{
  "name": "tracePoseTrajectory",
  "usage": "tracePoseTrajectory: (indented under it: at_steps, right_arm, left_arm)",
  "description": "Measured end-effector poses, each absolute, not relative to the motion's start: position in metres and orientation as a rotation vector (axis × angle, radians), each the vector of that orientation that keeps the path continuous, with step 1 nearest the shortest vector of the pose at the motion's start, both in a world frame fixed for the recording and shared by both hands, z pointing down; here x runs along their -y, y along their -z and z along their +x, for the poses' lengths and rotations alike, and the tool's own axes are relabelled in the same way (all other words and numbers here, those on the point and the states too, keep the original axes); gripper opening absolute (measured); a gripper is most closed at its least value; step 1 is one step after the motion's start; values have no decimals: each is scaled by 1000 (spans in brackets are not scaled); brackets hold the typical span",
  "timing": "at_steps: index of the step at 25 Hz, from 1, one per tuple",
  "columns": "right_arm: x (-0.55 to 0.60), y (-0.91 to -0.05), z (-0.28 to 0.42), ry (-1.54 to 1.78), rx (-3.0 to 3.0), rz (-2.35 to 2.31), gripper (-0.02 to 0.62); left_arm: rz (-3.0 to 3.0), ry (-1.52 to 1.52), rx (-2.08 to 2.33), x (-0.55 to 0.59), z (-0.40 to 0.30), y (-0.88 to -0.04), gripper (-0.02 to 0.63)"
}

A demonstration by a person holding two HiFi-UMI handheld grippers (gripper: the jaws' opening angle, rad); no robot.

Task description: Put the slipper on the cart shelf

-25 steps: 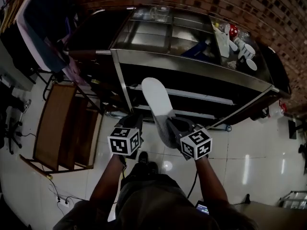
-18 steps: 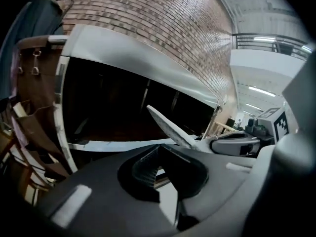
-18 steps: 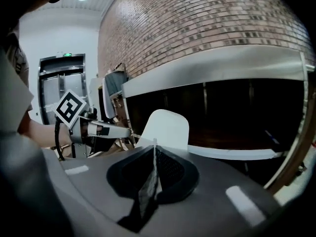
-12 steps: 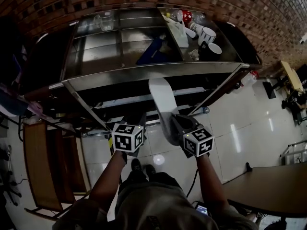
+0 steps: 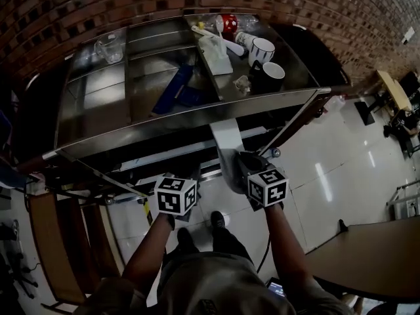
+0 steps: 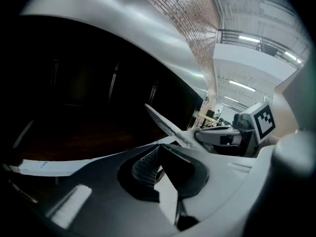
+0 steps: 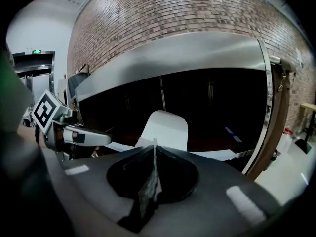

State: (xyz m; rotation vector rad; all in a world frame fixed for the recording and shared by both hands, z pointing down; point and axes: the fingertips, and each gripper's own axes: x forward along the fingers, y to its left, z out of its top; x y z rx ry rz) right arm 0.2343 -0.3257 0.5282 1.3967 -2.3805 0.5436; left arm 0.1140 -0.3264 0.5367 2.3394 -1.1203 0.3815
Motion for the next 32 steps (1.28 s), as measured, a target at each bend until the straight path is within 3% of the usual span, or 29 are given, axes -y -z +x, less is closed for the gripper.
tracePoseTrajectory:
  at_steps: [15,32]
  right_arm:
    - [451,-564,300,-545,2416,1418,12]
    - [502,-593,293,-574,2408,1403,22]
  left_arm:
    - [2277,-411,1227,373,177,-549,8]
    - [2187,-416,1364,368,166,-548,8]
